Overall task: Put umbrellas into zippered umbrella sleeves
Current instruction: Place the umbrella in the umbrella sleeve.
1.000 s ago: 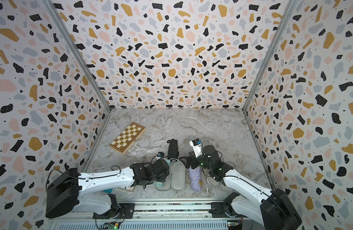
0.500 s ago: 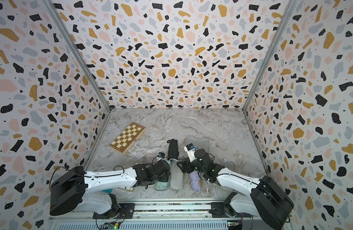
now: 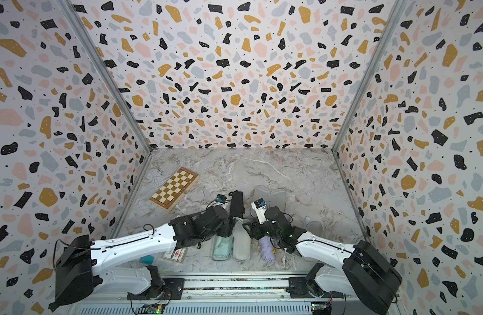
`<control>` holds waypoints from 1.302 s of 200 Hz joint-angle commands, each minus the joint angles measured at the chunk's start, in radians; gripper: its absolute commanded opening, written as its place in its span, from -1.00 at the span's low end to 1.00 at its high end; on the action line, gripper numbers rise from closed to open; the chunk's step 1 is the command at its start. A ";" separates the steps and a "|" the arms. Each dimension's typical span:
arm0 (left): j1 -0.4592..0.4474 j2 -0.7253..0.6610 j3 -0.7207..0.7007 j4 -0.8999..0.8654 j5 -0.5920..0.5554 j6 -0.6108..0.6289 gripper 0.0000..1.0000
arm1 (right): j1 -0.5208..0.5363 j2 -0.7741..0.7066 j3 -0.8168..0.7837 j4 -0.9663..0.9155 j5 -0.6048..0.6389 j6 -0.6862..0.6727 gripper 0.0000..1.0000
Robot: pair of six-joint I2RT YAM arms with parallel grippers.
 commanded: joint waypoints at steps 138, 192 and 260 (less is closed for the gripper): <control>0.112 0.374 0.181 0.042 0.285 0.147 -0.44 | 0.005 -0.035 -0.111 0.156 -0.015 0.040 -0.13; 0.110 0.339 0.111 0.062 0.299 0.116 -0.53 | 0.004 -0.027 -0.117 0.172 -0.020 0.037 -0.15; 0.108 0.290 0.065 0.057 0.298 0.108 -0.55 | -0.007 -0.057 -0.116 0.177 -0.005 0.028 -0.17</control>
